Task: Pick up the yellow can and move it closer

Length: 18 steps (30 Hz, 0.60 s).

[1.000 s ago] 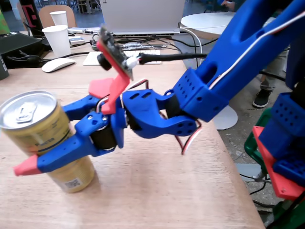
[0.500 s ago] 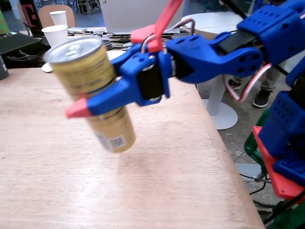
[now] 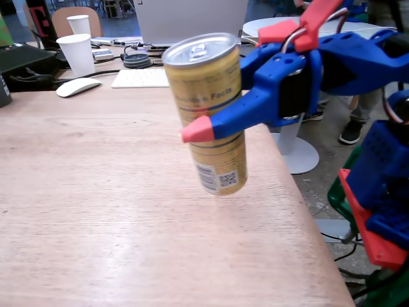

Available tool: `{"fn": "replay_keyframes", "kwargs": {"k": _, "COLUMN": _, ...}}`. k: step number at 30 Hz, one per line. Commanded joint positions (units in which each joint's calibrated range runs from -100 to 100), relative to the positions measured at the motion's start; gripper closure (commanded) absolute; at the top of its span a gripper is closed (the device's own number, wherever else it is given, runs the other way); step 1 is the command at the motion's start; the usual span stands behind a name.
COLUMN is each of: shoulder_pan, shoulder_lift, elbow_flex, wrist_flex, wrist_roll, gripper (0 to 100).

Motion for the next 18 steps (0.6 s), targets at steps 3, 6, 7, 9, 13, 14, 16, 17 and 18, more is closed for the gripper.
{"fn": "replay_keyframes", "kwargs": {"k": 3, "shoulder_pan": 0.5, "shoulder_lift": -13.1, "elbow_flex": -2.4, "wrist_flex": 10.1, "wrist_roll": -0.3, "gripper": 76}}
{"fn": "replay_keyframes", "kwargs": {"k": 6, "shoulder_pan": 0.5, "shoulder_lift": -19.6, "elbow_flex": -2.1, "wrist_flex": 17.5, "wrist_roll": -0.3, "gripper": 76}}
{"fn": "replay_keyframes", "kwargs": {"k": 7, "shoulder_pan": 0.5, "shoulder_lift": -21.0, "elbow_flex": -2.1, "wrist_flex": 19.8, "wrist_roll": -0.3, "gripper": 76}}
{"fn": "replay_keyframes", "kwargs": {"k": 9, "shoulder_pan": 0.5, "shoulder_lift": -22.5, "elbow_flex": -2.2, "wrist_flex": 24.5, "wrist_roll": -0.3, "gripper": 76}}
{"fn": "replay_keyframes", "kwargs": {"k": 13, "shoulder_pan": 2.7, "shoulder_lift": -22.5, "elbow_flex": -1.4, "wrist_flex": 27.3, "wrist_roll": -4.4, "gripper": 76}}
{"fn": "replay_keyframes", "kwargs": {"k": 14, "shoulder_pan": 2.7, "shoulder_lift": -22.4, "elbow_flex": -1.3, "wrist_flex": 27.4, "wrist_roll": -5.5, "gripper": 76}}
{"fn": "replay_keyframes", "kwargs": {"k": 16, "shoulder_pan": 2.3, "shoulder_lift": -22.4, "elbow_flex": 0.5, "wrist_flex": 27.4, "wrist_roll": -5.7, "gripper": 76}}
{"fn": "replay_keyframes", "kwargs": {"k": 17, "shoulder_pan": 2.3, "shoulder_lift": -22.4, "elbow_flex": 2.4, "wrist_flex": 27.4, "wrist_roll": -5.4, "gripper": 76}}
{"fn": "replay_keyframes", "kwargs": {"k": 18, "shoulder_pan": 2.0, "shoulder_lift": -22.4, "elbow_flex": 3.8, "wrist_flex": 27.3, "wrist_roll": -5.3, "gripper": 76}}
